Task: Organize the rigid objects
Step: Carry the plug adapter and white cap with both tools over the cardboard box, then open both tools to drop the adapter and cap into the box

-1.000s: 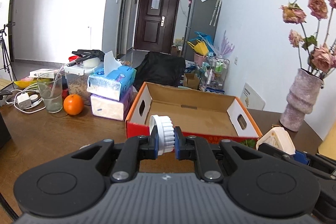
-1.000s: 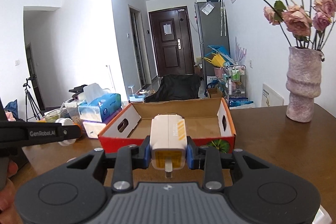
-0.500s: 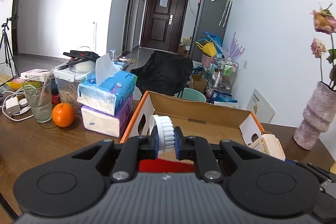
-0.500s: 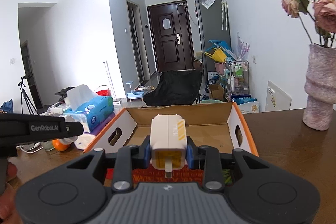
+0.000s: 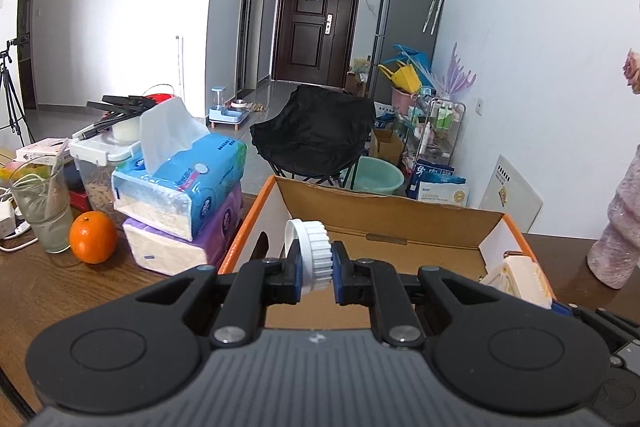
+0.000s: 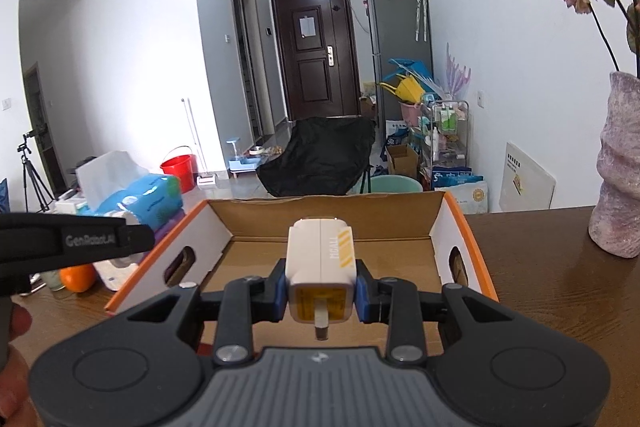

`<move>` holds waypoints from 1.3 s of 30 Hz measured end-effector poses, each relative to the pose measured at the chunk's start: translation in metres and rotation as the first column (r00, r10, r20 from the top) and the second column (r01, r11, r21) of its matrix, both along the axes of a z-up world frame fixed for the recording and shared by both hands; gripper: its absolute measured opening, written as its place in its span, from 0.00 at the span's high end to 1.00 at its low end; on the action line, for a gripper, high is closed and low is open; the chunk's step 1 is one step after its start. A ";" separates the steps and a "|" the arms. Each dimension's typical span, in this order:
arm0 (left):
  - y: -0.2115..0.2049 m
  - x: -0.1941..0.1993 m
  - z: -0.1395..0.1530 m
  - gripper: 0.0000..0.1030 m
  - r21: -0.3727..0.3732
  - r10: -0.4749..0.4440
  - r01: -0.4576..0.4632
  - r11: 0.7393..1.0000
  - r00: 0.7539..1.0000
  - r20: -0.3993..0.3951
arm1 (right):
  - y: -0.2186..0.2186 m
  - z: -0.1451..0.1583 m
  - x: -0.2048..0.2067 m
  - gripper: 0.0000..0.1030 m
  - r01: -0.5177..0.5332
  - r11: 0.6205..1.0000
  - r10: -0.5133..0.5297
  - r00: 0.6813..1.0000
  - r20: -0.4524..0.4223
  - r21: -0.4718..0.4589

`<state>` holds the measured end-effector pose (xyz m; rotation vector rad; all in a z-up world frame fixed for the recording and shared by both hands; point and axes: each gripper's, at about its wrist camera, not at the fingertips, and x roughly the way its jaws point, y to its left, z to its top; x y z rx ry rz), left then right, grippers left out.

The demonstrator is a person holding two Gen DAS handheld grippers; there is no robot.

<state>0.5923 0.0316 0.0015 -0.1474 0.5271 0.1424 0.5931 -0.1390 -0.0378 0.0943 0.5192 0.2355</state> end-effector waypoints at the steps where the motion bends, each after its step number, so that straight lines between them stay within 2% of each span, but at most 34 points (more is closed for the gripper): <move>1: -0.001 0.003 -0.001 0.86 0.003 0.001 -0.001 1.000 1.000 -0.004 | -0.002 -0.002 0.005 0.70 0.006 1.000 -0.006 1.000 -0.007 0.000; 6: -0.005 0.013 -0.011 0.86 0.026 0.002 -0.002 1.000 1.000 -0.029 | -0.013 -0.012 0.024 0.70 0.031 0.999 -0.031 0.999 -0.042 0.009; 21: -0.013 0.035 -0.036 0.86 0.101 0.021 -0.013 0.995 0.996 -0.081 | -0.035 -0.028 0.048 0.70 -0.044 0.999 0.042 0.996 -0.076 -0.017; 32: -0.016 0.043 -0.043 0.84 0.100 -0.005 0.014 0.995 0.996 -0.094 | -0.038 -0.034 0.055 0.70 -0.080 0.996 0.077 0.993 -0.085 -0.033; 33: -0.015 0.042 -0.043 0.76 0.099 -0.005 0.014 0.995 0.996 -0.091 | -0.039 -0.034 0.055 0.69 -0.076 0.997 0.073 0.994 -0.085 -0.028; 34: -0.016 0.042 -0.043 0.55 0.099 -0.004 0.013 0.995 0.996 -0.091 | -0.040 -0.033 0.055 0.65 -0.071 0.997 0.069 0.994 -0.080 -0.022; 35: -0.016 0.041 -0.042 0.45 0.101 0.004 0.004 0.995 0.996 -0.084 | -0.041 -0.032 0.055 0.51 -0.067 0.998 0.065 0.995 -0.082 -0.019; 36: -0.016 0.039 -0.042 0.31 0.109 0.014 -0.006 0.994 0.997 -0.074 | -0.042 -0.032 0.054 0.37 -0.058 0.998 0.057 0.995 -0.079 -0.017; 37: -0.017 0.038 -0.040 0.20 0.118 0.024 -0.016 0.993 0.998 -0.066 | -0.042 -0.031 0.054 0.32 -0.049 0.999 0.047 0.996 -0.072 -0.020; 39: -0.016 0.035 -0.038 0.13 0.118 0.039 -0.032 0.992 0.998 -0.051 | -0.041 -0.031 0.053 0.21 -0.043 0.999 0.041 0.997 -0.064 -0.030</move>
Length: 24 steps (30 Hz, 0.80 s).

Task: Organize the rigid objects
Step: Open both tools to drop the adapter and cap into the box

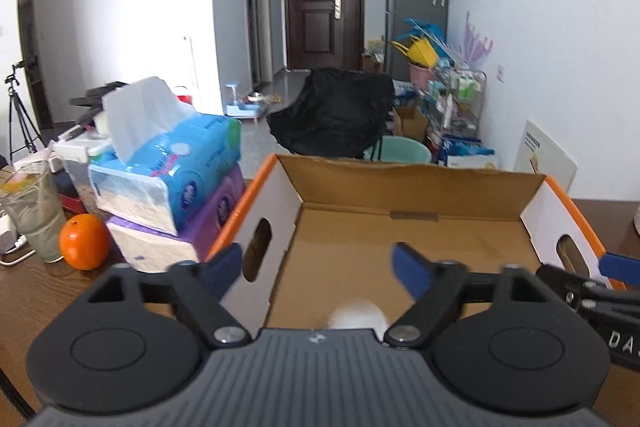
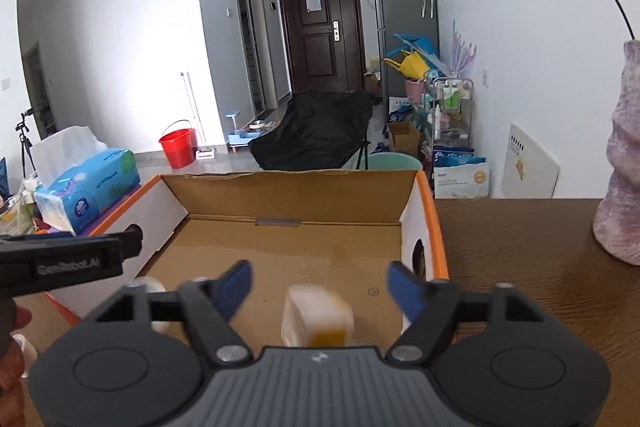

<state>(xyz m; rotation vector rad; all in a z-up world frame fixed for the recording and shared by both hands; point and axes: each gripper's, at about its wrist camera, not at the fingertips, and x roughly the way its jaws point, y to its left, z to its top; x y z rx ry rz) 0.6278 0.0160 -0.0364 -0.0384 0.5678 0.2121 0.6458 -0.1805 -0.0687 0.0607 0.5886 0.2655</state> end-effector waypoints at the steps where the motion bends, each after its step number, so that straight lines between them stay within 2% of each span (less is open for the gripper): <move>1: 0.001 0.000 0.001 0.09 -0.003 0.002 -0.002 1.000 1.000 0.003 | 0.000 0.000 0.000 0.19 -0.001 1.000 0.001 1.000 0.000 -0.002; 3: 0.002 -0.002 0.002 0.04 -0.004 0.010 -0.010 1.000 1.000 0.008 | 0.000 0.000 0.000 0.10 0.004 1.000 -0.004 1.000 0.001 -0.007; 9: 0.001 -0.003 0.004 0.00 0.004 0.019 -0.019 1.000 1.000 0.013 | -0.005 0.002 -0.001 0.03 0.018 1.000 -0.018 1.000 0.008 -0.004; 24: -0.002 -0.015 0.012 0.00 -0.013 0.016 -0.016 1.000 0.999 0.034 | -0.011 0.007 -0.014 0.00 0.024 1.000 -0.023 0.999 0.032 -0.013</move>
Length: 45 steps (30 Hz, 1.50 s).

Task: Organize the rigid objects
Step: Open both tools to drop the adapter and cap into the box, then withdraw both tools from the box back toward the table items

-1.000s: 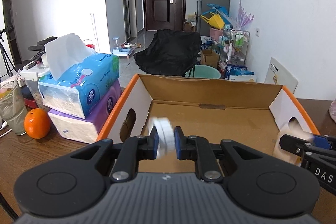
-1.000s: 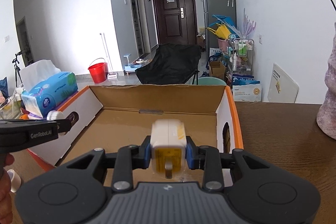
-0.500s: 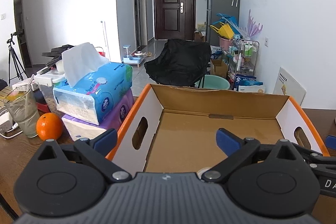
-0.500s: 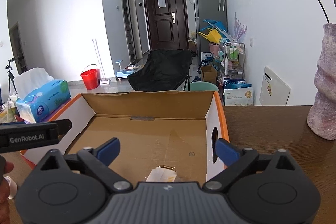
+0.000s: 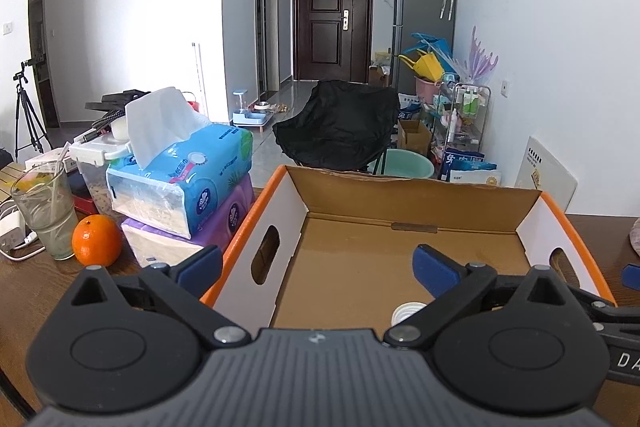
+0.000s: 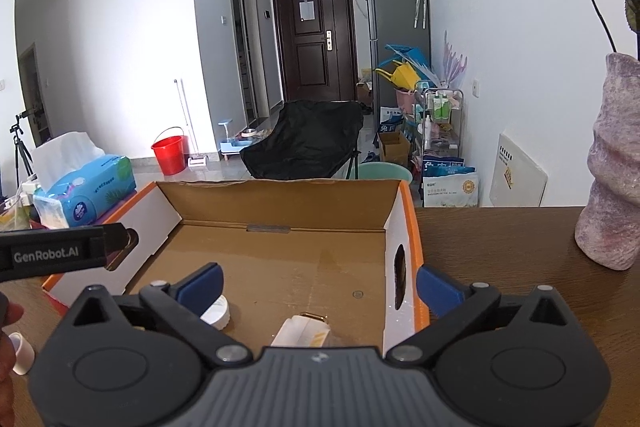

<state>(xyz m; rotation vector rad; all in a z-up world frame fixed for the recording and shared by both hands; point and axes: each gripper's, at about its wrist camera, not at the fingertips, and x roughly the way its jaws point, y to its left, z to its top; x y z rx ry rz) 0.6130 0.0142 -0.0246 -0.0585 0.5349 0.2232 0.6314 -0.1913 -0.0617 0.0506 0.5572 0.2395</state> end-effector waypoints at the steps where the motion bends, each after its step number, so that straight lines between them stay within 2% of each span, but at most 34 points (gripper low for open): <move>1: -0.001 -0.001 0.000 0.00 0.001 -0.003 0.003 1.000 1.000 0.002 | -0.001 0.000 -0.002 0.00 0.001 1.000 -0.001 1.000 0.002 0.000; 15: -0.006 -0.025 0.003 0.00 0.001 -0.018 0.018 1.000 1.000 0.010 | -0.014 0.005 -0.025 0.00 0.023 1.000 -0.023 1.000 0.018 -0.015; 26: -0.006 -0.048 0.004 0.00 0.008 -0.021 0.021 1.000 1.000 0.022 | -0.018 0.009 -0.058 0.00 0.028 0.999 -0.027 0.999 0.037 -0.037; 45: -0.010 -0.114 0.011 0.00 0.011 -0.040 0.040 0.999 0.999 0.037 | -0.025 0.015 -0.125 0.00 0.035 0.999 -0.033 0.998 0.050 -0.032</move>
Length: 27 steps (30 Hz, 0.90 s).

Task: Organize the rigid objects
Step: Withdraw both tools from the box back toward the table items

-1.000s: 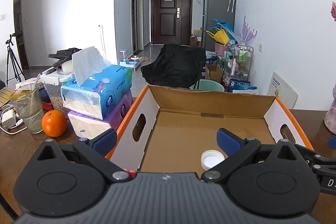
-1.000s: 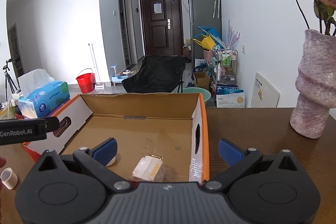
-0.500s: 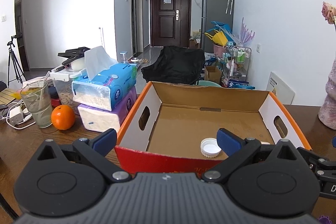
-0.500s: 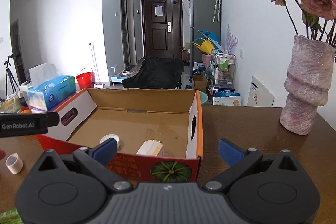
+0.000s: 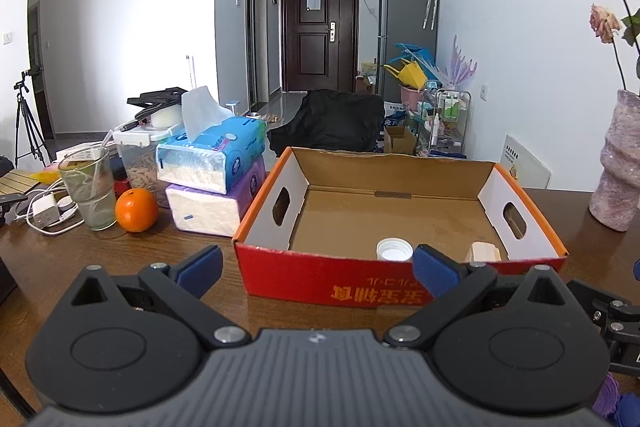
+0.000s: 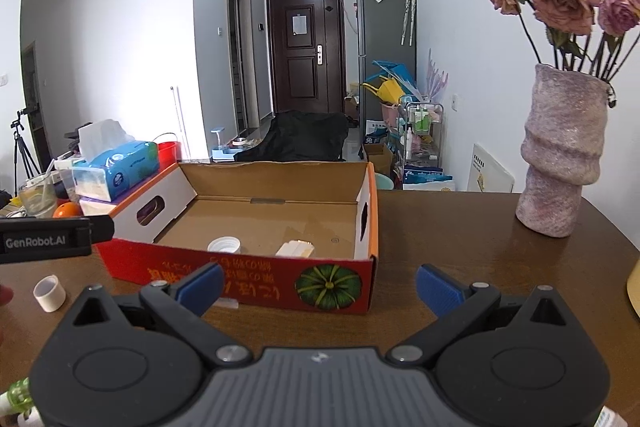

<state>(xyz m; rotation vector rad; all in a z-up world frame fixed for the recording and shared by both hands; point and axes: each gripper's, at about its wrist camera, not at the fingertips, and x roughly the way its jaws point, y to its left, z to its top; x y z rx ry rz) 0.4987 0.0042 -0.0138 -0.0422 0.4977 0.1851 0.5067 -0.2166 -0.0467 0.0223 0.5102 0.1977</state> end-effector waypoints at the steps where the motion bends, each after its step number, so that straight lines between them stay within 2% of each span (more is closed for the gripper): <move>1: 0.000 -0.003 0.000 0.00 0.000 0.001 -0.001 1.000 1.000 0.001 | 0.000 0.000 -0.004 0.00 0.001 1.000 -0.001 1.000 0.001 0.001; 17: 0.003 -0.065 0.004 0.00 -0.001 -0.008 0.008 1.000 1.000 0.008 | -0.005 0.006 -0.069 0.00 0.010 1.000 -0.010 1.000 0.021 0.004; 27: 0.004 -0.111 -0.002 0.00 -0.016 -0.021 0.021 1.000 1.000 0.010 | -0.005 -0.001 -0.118 0.00 0.026 0.999 -0.027 0.999 0.029 0.033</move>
